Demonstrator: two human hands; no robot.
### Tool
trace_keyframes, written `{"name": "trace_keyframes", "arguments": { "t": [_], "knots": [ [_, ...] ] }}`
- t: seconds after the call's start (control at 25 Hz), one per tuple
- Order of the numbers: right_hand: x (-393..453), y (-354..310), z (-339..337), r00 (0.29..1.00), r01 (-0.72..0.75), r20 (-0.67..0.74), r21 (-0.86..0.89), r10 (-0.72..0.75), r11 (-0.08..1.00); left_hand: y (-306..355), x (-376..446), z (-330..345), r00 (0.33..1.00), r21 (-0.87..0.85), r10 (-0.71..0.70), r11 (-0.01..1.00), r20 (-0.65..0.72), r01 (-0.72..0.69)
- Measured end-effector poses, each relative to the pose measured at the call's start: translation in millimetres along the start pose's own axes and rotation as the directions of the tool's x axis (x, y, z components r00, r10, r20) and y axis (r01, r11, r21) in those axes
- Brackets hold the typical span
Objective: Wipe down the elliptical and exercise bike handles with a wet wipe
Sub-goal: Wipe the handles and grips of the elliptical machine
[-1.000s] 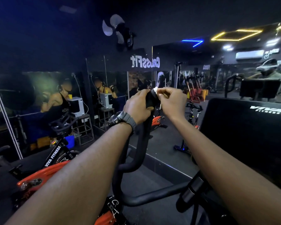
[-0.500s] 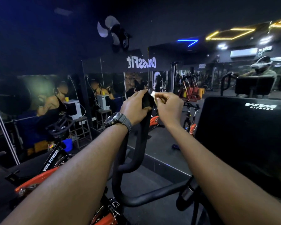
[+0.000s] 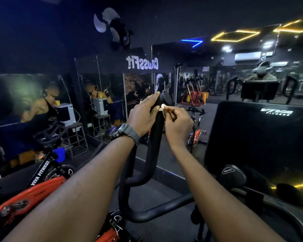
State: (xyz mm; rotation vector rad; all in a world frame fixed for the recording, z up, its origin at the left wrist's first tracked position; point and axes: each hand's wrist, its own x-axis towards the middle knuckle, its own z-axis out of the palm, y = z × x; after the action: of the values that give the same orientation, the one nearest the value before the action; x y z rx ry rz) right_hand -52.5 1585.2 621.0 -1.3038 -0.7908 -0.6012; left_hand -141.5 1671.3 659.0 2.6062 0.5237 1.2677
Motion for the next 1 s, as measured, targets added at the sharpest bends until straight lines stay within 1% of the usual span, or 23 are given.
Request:
{"name": "trace_keyframes", "arguments": {
  "t": [0.08, 0.16, 0.2, 0.24, 0.28, 0.32, 0.36, 0.4, 0.44, 0.48, 0.52, 0.56, 0.6, 0.64, 0.68, 0.72, 0.76, 0.8, 0.84, 0.88, 0.92, 0.96, 1.0],
  "knots": [
    [-27, 9, -5, 0.997, 0.050, 0.054, -0.017, -0.049, 0.999, 0, -2, 3, 1.000, -0.025, -0.011, 1.000, -0.009, 0.011],
    [-61, 17, -16, 0.958, 0.203, 0.218, -0.055, -0.187, 0.978, -1, -1, 2, 0.999, -0.044, -0.029, 0.999, -0.014, 0.028],
    [-60, 17, -21, 0.929, 0.269, 0.287, -0.087, -0.235, 0.959, -1, 0, 1, 0.999, -0.060, -0.049, 0.997, -0.009, 0.049],
    [-45, 15, -20, 0.917, 0.309, 0.304, -0.135, -0.257, 0.942, 1, 1, 0, 0.997, -0.087, -0.083, 0.993, -0.011, 0.081],
    [-21, 8, -18, 0.918, 0.338, 0.281, -0.181, -0.281, 0.923, 3, 1, 0, 0.991, -0.125, -0.129, 0.984, -0.035, 0.124],
    [2, 0, -14, 0.918, 0.358, 0.257, -0.210, -0.302, 0.910, 5, -2, 1, 0.979, -0.184, -0.182, 0.969, -0.092, 0.163],
    [14, -5, -13, 0.901, 0.398, 0.277, -0.232, -0.332, 0.887, 8, -7, 4, 0.955, -0.247, -0.242, 0.949, -0.171, 0.196],
    [12, -3, -15, 0.871, 0.441, 0.341, -0.226, -0.354, 0.868, 8, -17, 10, 0.925, -0.295, -0.291, 0.931, -0.245, 0.215],
    [-3, 4, -19, 0.833, 0.475, 0.427, -0.226, -0.352, 0.850, 10, -30, 17, 0.899, -0.325, -0.330, 0.917, -0.286, 0.234],
    [-25, 12, -27, 0.769, 0.522, 0.538, -0.219, -0.344, 0.824, 11, -46, 25, 0.883, -0.355, -0.365, 0.900, -0.294, 0.254],
    [-45, 19, -37, 0.669, 0.574, 0.658, -0.162, -0.346, 0.802, 11, -62, 34, 0.869, -0.386, -0.407, 0.877, -0.282, 0.286],
    [-51, 21, -42, 0.590, 0.639, 0.722, -0.144, -0.361, 0.756, 9, -75, 42, 0.851, -0.425, -0.455, 0.846, -0.263, 0.322],
    [-38, 18, -37, 0.554, 0.704, 0.737, -0.165, -0.388, 0.691, 6, -84, 48, 0.833, -0.468, -0.504, 0.807, -0.230, 0.359],
    [-14, 9, -29, 0.585, 0.724, 0.699, -0.221, -0.411, 0.654, 3, -88, 51, 0.816, -0.520, -0.543, 0.764, -0.198, 0.382],
    [9, 2, -21, 0.659, 0.689, 0.626, -0.281, -0.417, 0.668, 1, -91, 51, 0.800, -0.565, -0.580, 0.716, -0.154, 0.410],
    [21, -4, -18, 0.699, 0.663, 0.581, -0.308, -0.416, 0.682, 0, -92, 50, 0.792, -0.582, -0.600, 0.685, -0.111, 0.438],
    [20, -5, -18, 0.686, 0.676, 0.585, -0.295, -0.431, 0.675, 0, -94, 47, 0.795, -0.553, -0.603, 0.688, -0.073, 0.471],
    [5, 0, -21, 0.629, 0.714, 0.646, -0.260, -0.433, 0.650, -2, -98, 45, 0.814, -0.486, -0.579, 0.724, -0.041, 0.490],
    [-19, 5, -27, 0.509, 0.789, 0.754, -0.214, -0.416, 0.576, -2, -103, 44, 0.835, -0.388, -0.550, 0.771, -0.007, 0.505],
    [-32, 12, -33, 0.387, 0.873, 0.816, -0.174, -0.430, 0.455, -3, -108, 44, 0.847, -0.290, -0.531, 0.807, 0.023, 0.514],
    [-28, 15, -35, 0.306, 0.916, 0.845, -0.135, -0.439, 0.379, -2, -112, 44, 0.846, -0.214, -0.532, 0.823, 0.036, 0.527],
    [-12, 11, -32, 0.299, 0.921, 0.848, -0.137, -0.437, 0.364, -1, -115, 43, 0.840, -0.179, -0.541, 0.824, 0.035, 0.538],
    [10, 3, -23, 0.390, 0.890, 0.787, -0.191, -0.477, 0.413, 1, -114, 42, 0.827, -0.164, -0.560, 0.813, 0.036, 0.558]
  ]
}}
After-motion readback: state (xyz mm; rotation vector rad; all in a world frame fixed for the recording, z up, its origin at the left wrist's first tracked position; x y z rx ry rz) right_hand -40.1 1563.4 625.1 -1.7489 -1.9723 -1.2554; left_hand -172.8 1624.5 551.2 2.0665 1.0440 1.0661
